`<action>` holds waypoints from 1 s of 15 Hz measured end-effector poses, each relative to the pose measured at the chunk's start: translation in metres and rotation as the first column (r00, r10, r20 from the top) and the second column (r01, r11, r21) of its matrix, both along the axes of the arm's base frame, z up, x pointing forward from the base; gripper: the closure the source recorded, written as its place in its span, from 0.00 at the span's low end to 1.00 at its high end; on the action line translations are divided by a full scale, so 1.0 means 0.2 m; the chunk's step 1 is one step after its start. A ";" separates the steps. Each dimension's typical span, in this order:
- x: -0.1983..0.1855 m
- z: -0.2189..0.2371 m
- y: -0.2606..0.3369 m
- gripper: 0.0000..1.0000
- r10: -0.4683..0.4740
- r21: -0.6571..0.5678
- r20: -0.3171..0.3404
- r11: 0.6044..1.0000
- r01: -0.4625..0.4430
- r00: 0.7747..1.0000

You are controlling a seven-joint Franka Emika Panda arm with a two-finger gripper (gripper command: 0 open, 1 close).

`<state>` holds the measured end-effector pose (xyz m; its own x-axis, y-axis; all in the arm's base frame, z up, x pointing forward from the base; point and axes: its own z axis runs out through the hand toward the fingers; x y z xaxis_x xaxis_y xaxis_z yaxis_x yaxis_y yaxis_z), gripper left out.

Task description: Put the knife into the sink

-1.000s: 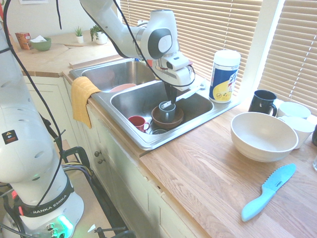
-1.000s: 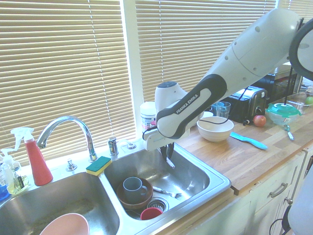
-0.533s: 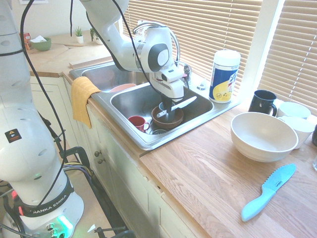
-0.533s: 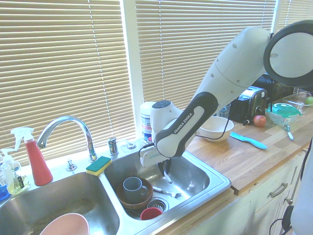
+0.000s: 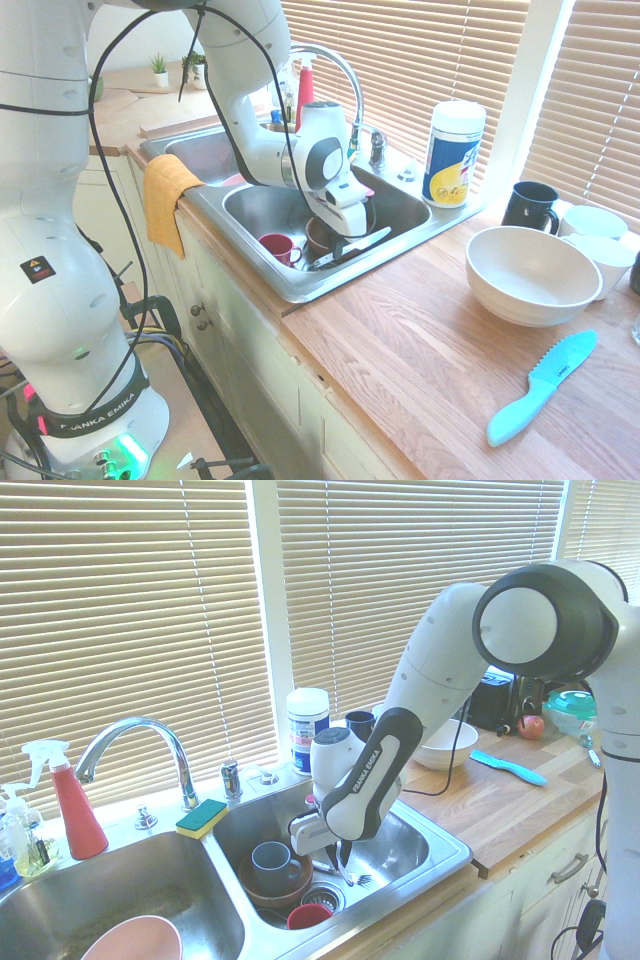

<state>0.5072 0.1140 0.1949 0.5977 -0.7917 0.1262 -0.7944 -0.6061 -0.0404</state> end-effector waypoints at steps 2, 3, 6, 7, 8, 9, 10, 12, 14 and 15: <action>0.05 -0.08 0.00 1.00 -0.014 0.000 -0.009 1.000 0.014 1.000; 0.07 -0.11 0.00 1.00 -0.022 0.002 -0.013 1.000 0.022 1.000; 0.12 -0.17 0.00 1.00 -0.040 0.015 -0.020 0.999 0.040 0.999; 0.13 -0.18 0.00 1.00 -0.041 0.019 -0.023 0.999 0.042 0.999; 0.13 -0.20 0.00 0.00 -0.042 0.024 -0.028 0.999 0.043 0.999; 0.13 -0.20 0.00 0.00 -0.043 0.029 -0.032 0.999 0.044 0.999; 0.13 -0.21 -0.01 0.00 -0.043 0.032 -0.036 0.998 0.044 0.998; 0.13 -0.22 -0.01 0.00 -0.045 0.037 -0.042 0.998 0.047 0.998; 0.13 -0.23 0.00 0.00 -0.044 0.039 -0.045 0.998 0.046 0.998; 0.13 -0.23 0.00 0.00 -0.044 0.040 -0.046 0.998 0.046 0.998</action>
<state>0.5327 0.1145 0.1488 0.5659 -0.8218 0.0668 -0.8222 -0.5685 -0.0281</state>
